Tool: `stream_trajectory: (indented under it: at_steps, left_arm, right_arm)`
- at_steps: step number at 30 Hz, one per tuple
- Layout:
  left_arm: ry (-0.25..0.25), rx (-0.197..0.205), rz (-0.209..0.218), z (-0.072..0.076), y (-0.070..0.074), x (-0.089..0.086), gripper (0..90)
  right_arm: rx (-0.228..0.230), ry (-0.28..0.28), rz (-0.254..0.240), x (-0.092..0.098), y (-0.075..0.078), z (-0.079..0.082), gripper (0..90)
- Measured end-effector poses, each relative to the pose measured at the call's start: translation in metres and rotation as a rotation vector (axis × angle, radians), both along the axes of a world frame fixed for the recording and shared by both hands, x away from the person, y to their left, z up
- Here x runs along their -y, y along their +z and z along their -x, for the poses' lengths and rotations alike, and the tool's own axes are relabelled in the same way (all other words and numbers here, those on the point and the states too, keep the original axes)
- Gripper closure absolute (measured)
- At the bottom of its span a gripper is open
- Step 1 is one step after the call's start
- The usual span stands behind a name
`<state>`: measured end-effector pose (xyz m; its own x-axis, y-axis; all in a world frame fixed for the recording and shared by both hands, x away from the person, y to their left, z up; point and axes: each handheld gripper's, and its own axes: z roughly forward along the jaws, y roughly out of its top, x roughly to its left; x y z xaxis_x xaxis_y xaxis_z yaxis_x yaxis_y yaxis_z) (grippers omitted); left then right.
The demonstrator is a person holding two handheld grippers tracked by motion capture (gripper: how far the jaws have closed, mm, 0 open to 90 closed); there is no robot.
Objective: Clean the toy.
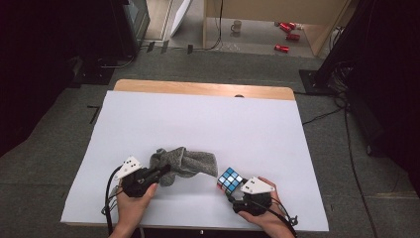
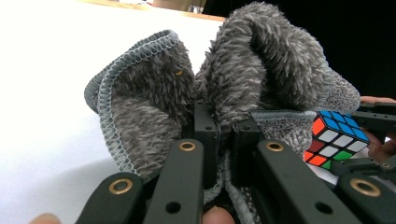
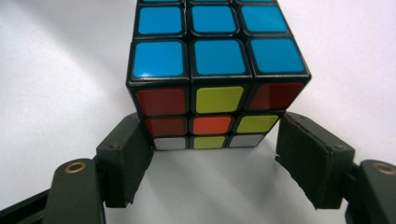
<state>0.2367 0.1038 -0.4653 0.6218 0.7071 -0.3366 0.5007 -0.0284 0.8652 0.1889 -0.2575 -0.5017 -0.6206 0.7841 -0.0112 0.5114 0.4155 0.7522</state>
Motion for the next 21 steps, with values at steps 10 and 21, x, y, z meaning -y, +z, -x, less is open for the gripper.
stream_trajectory:
  at_steps: [10,21]
  left_arm:
    - [-0.01,0.004,0.002,0.0,0.0,0.002,85.6]
    - [-0.007,0.005,0.007,0.0,0.0,-0.002,85.5]
  right_arm:
    - [0.003,0.025,-0.006,-0.001,0.0,-0.001,34.8]
    - [0.031,0.032,-0.029,0.007,0.015,-0.001,34.9]
